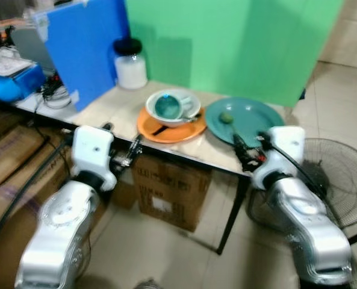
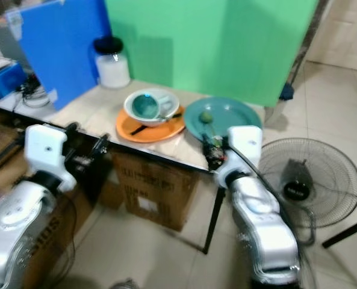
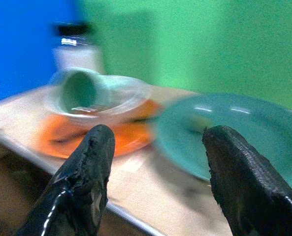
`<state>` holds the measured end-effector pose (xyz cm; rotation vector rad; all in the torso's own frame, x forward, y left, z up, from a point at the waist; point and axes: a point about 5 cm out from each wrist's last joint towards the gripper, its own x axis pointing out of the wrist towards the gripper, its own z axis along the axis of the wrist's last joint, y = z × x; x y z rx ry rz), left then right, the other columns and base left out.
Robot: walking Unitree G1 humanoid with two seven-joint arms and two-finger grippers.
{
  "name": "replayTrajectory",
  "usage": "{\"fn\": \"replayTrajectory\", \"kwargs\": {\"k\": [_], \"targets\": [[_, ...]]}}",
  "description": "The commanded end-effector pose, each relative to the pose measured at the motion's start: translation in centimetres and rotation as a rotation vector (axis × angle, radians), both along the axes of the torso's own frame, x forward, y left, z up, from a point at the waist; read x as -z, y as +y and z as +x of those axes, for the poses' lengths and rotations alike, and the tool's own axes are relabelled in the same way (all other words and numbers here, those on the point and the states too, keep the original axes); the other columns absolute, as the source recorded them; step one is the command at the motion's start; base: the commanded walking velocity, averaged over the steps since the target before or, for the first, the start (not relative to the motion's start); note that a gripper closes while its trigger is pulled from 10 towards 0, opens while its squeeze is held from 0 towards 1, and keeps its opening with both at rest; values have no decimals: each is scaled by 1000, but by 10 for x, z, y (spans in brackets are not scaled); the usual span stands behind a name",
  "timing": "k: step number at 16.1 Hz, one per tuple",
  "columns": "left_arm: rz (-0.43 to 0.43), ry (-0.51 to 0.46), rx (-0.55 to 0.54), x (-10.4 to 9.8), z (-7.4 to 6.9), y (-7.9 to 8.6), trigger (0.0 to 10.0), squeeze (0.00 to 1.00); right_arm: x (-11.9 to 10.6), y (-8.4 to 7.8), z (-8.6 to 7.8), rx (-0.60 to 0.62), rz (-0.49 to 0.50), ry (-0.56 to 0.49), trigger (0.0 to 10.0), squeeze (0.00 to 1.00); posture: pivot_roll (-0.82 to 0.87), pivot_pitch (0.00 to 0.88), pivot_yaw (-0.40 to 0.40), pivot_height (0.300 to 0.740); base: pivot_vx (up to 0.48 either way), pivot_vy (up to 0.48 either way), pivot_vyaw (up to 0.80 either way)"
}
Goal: Setting the table
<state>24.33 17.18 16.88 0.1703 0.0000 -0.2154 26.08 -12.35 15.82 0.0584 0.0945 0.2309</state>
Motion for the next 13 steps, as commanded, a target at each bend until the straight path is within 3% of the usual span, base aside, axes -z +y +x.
{"fn": "replayTrajectory", "kwargs": {"k": [1, 5, 9, 13], "targets": [[-5, -21, 26, -5, 0, -5, 10000, 0, -6, -4, 2, 9, -11, -24, 10000, 0, 146, 0, 31, 740, 300, 0, 0], [7, -29, 42, -8, -1, -6, 10000, 0, -9, -1, 8, -10, -3, -29, 10000, 0, 146, 0, 31, 740, 300, 0, 0], [37, -43, 82, -12, -2, -8, 10000, 0, -12, 4, 12, -32, -5, -37, 10000, 0, 163, 0, 18, 740, 308, 0, -753], [44, -51, 97, -15, -2, -10, 10000, 0, -12, 14, 18, -121, -43, -4, 10000, 0, 164, 0, 16, 740, 310, 0, 0]]}}
